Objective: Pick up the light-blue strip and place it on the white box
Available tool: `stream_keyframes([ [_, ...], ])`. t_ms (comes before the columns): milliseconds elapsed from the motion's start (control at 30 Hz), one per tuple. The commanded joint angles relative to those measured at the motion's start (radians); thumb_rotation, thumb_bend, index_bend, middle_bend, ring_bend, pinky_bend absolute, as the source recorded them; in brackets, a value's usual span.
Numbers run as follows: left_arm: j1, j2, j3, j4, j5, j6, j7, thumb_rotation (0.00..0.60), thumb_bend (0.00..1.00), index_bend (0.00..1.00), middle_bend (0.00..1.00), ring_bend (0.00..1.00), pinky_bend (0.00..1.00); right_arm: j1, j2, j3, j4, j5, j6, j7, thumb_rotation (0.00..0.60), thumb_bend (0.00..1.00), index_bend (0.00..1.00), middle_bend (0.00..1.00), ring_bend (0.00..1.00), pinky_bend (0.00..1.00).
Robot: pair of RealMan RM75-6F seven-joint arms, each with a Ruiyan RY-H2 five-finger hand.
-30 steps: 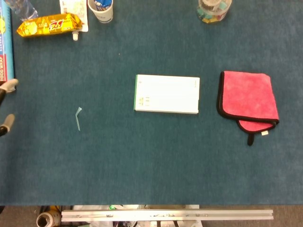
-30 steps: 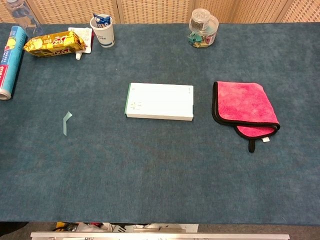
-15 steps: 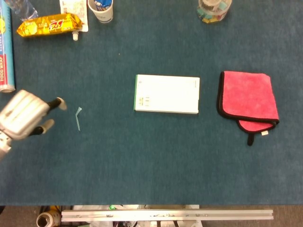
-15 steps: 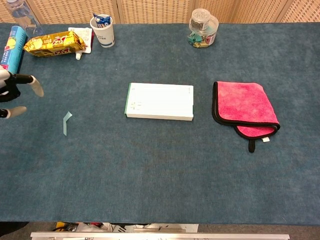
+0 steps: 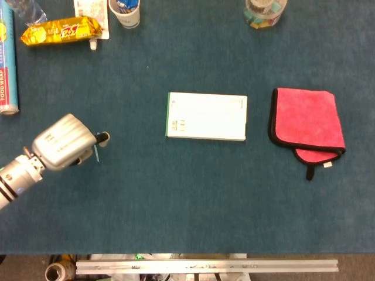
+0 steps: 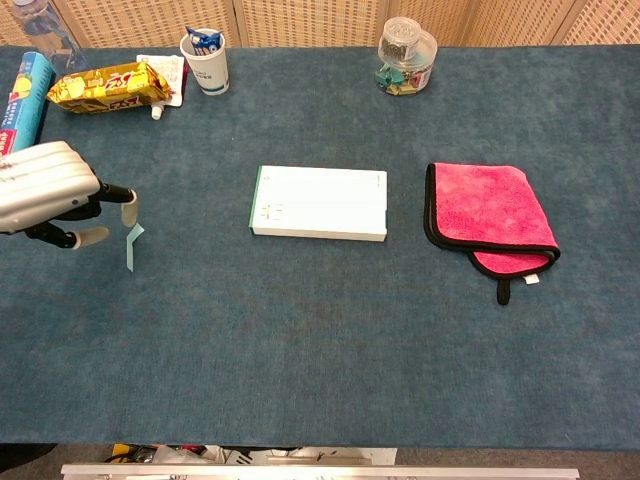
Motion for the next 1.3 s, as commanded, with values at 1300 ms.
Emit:
stream_keyframes([
  [1300,-0.067,-0.18,0.132,0.28,-0.017,0.033,-0.092,0.6,0.36,0.42,0.99,0.98,0.89,-0.017,-0.001,-0.01,-0.031,0.014,0.011,-0.035,0.6,0.19,0.27,0.39,0.35,0.41],
])
